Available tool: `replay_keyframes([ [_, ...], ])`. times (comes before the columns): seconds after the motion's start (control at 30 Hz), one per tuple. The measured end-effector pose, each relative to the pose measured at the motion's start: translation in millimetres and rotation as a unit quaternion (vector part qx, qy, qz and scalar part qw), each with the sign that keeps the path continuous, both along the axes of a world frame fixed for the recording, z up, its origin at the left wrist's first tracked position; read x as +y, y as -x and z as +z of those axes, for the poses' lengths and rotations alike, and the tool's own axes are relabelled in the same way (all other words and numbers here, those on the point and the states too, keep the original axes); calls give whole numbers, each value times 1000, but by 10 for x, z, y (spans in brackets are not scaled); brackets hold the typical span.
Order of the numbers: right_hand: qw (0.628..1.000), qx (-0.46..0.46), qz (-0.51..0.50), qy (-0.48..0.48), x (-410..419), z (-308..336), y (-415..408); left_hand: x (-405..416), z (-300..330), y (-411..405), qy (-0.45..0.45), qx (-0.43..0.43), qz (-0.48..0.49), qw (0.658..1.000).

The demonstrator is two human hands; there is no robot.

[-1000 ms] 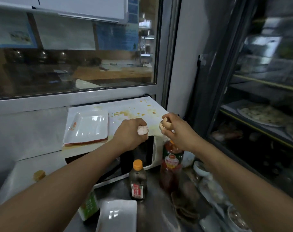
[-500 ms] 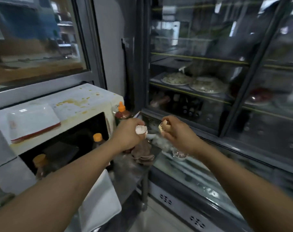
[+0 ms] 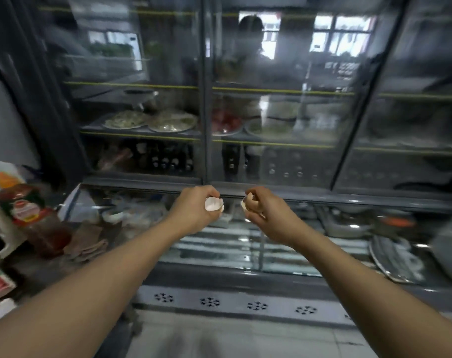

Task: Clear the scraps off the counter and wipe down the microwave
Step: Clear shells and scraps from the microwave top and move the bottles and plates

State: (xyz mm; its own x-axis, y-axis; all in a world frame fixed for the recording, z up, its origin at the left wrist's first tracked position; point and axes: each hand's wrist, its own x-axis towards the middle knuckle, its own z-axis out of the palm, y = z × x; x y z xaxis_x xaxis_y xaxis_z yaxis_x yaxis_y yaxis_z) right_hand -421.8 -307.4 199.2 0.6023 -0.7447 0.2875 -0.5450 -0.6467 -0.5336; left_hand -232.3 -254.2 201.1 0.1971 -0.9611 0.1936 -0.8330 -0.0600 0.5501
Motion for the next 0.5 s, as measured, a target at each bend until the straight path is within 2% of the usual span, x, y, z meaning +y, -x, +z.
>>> replay_keyframes([
  [0.37, 988, 8, -156, -15, 296, -119, 2961, -224, -141, 2960, -9, 31, -180, 983],
  [0.5, 976, 5, -217, -22, 518, -124, 3901, -256, -126, 3926, -13, 15, -237, 971],
])
